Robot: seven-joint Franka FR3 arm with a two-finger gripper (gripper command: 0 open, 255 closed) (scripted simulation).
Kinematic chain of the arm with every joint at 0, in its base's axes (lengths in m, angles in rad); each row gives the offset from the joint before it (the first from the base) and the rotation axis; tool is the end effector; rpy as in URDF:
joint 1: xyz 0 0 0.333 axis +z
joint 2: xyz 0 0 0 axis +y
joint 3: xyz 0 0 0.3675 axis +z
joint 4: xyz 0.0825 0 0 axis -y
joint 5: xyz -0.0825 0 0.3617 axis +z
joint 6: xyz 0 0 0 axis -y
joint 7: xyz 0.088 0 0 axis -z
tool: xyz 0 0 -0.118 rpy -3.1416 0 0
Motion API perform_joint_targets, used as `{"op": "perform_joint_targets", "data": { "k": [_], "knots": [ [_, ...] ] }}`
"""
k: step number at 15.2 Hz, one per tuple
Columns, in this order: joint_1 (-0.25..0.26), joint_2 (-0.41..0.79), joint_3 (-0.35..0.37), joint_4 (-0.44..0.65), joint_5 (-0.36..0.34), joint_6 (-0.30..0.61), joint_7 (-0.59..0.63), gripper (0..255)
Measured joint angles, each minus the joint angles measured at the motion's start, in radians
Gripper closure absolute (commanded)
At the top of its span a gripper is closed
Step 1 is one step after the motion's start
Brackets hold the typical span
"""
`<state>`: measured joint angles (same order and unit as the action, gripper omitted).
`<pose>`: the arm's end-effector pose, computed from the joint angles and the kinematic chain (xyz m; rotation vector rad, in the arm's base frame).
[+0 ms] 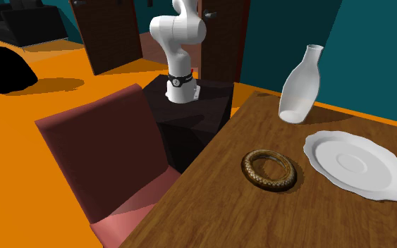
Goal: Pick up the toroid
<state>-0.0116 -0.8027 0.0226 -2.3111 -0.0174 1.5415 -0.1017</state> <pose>0.2407 0.0038 0.6375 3.1017 0.1634 0.0486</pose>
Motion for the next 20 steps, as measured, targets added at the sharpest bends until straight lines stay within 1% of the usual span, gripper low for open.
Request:
{"op": "perform_joint_targets", "data": {
  "k": [1, 4, 7, 10, 13, 15, 20],
  "knots": [
    [0.000, 0.000, 0.000, 0.000, 0.000, 0.000, 0.000, 0],
    [0.006, 0.021, 0.038, -0.023, 0.025, 0.036, 0.049, 0],
    [0.018, 0.055, 0.096, -0.047, 0.061, 0.085, 0.124, 0],
    [0.028, 0.108, 0.155, -0.070, 0.096, 0.153, 0.199, 0],
    [0.036, 0.175, 0.214, -0.075, 0.123, 0.218, 0.273, 0],
    [0.042, 0.226, 0.257, -0.056, 0.139, 0.246, 0.330, 0],
    [0.042, 0.376, 0.350, -0.032, 0.153, 0.360, 0.453, 0]
  ]
}}
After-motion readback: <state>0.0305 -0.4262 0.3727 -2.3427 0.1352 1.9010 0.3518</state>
